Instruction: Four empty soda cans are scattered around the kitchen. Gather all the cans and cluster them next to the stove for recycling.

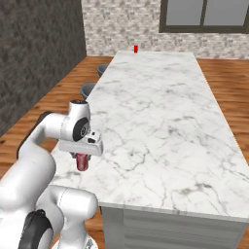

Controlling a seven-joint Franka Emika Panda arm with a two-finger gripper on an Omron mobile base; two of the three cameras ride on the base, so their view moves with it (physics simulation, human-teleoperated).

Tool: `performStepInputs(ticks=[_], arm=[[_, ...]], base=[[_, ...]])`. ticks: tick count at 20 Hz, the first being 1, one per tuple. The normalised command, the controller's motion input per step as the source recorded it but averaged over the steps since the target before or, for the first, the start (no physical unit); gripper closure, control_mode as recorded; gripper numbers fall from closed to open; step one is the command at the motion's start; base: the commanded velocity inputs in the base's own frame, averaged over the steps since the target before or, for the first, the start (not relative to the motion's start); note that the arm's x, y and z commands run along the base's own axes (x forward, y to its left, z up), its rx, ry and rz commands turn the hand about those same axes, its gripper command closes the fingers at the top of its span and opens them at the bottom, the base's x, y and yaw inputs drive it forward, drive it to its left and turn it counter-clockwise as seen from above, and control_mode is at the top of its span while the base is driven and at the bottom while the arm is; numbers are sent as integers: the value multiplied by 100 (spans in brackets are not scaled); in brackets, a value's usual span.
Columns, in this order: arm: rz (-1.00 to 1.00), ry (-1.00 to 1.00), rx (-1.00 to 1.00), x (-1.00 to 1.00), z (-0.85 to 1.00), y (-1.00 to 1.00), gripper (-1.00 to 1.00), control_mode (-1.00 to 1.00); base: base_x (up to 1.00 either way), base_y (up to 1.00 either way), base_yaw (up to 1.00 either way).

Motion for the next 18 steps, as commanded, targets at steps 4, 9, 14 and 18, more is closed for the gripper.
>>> performStepInputs(ticks=[4,9,14,18], arm=[[0,0,0,-33,28,0,100,-100],[0,-3,0,-28,26,0,100,-100],[0,0,0,-5,19,0,100,-100],[0,0,0,0,11,0,100,-100]], base=[[0,0,0],[0,0,0],[0,0,0],[0,0,0]])
